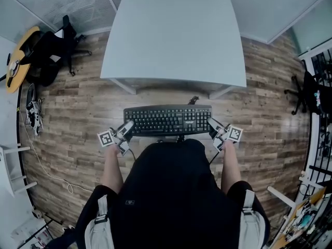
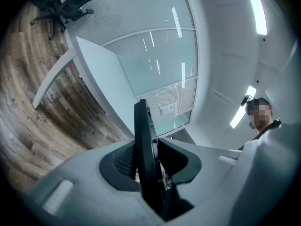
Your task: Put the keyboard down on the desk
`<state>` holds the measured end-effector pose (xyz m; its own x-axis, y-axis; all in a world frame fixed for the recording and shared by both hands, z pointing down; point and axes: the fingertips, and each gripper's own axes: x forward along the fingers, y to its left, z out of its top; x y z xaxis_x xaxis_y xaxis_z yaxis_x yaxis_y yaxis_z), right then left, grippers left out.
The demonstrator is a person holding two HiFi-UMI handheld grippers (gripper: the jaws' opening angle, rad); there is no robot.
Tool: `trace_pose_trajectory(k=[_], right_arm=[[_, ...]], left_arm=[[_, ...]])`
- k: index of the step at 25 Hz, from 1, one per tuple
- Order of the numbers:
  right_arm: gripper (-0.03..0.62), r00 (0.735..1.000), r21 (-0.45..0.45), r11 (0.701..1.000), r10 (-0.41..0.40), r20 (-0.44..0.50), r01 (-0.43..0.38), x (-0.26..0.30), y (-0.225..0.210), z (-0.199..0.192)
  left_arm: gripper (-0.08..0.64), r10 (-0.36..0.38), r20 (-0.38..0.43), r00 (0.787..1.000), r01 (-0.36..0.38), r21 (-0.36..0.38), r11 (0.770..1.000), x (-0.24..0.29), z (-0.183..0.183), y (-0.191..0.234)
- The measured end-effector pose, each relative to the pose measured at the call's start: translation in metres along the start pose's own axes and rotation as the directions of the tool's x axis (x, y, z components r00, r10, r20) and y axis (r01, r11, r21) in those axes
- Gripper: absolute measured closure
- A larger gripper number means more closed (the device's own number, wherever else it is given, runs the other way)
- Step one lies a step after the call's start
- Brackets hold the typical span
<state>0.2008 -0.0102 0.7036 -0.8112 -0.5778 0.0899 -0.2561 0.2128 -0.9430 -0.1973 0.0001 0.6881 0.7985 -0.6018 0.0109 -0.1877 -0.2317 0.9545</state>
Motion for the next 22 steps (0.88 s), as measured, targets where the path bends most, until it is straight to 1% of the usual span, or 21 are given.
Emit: trace_pose_trajectory(k=[7, 12, 15, 22], right_arm=[[0.499, 1.000, -0.002, 1.000, 0.019, -0.012, -0.019, 0.003, 0.003, 0.001], [0.499, 0.999, -0.018, 1.000, 0.019, -0.038, -0.019, 0.004, 0.003, 0.002], [0.499, 0.998, -0.012, 1.000, 0.028, -0.055, -0.028, 0.007, 0.005, 0.004], [0.499, 0.995, -0.013, 0.999, 0.032, -0.099, -0.034, 0.015, 0.005, 0.013]], left_arm=[[0.451, 0.013, 0.007, 1.000, -0.013, -0.005, 1.000, -0.005, -0.007, -0.001], [0.451, 0.024, 0.026, 0.999, -0.024, -0.009, 1.000, -0.008, -0.009, -0.006], [0.451, 0.040, 0.043, 0.998, -0.040, -0.007, 0.999, -0.013, -0.011, -0.006], [0.451, 0.042, 0.080, 0.996, -0.042, -0.007, 0.999, -0.011, -0.010, -0.011]])
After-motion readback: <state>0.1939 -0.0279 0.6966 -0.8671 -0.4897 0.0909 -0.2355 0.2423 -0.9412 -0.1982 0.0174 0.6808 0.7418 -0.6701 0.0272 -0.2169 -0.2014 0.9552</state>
